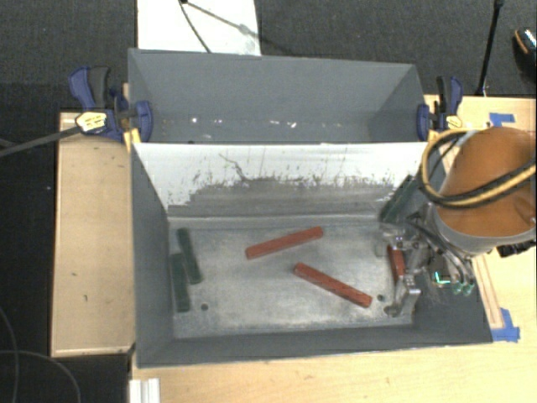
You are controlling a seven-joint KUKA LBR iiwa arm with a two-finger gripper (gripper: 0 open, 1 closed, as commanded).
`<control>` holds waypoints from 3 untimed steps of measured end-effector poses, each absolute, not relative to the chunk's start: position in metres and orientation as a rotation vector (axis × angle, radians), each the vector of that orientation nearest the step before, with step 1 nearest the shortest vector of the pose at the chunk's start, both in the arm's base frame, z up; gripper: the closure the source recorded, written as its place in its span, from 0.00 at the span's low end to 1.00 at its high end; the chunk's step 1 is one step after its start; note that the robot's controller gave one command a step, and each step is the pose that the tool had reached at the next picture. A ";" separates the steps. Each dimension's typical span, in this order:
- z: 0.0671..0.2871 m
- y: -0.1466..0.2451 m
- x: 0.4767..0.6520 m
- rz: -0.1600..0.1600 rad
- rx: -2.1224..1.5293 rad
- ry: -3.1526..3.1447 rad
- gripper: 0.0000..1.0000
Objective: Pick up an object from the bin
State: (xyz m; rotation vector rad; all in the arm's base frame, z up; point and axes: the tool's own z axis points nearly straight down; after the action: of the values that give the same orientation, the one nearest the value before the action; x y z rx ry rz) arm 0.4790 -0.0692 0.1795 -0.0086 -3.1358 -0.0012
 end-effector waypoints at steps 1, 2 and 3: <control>0.066 -0.028 0.500 -0.004 -0.152 -3.133 0.00; 0.100 0.007 0.496 -0.001 -0.182 -3.140 0.00; 0.100 0.029 0.483 -0.001 -0.504 -3.098 0.00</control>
Offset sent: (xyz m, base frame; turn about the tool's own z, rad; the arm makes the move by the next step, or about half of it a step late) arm 0.0218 0.0385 -0.1095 0.0935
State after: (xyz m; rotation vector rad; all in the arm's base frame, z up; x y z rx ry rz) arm 0.4827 0.0285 0.0999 -0.5039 -3.0985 -0.0013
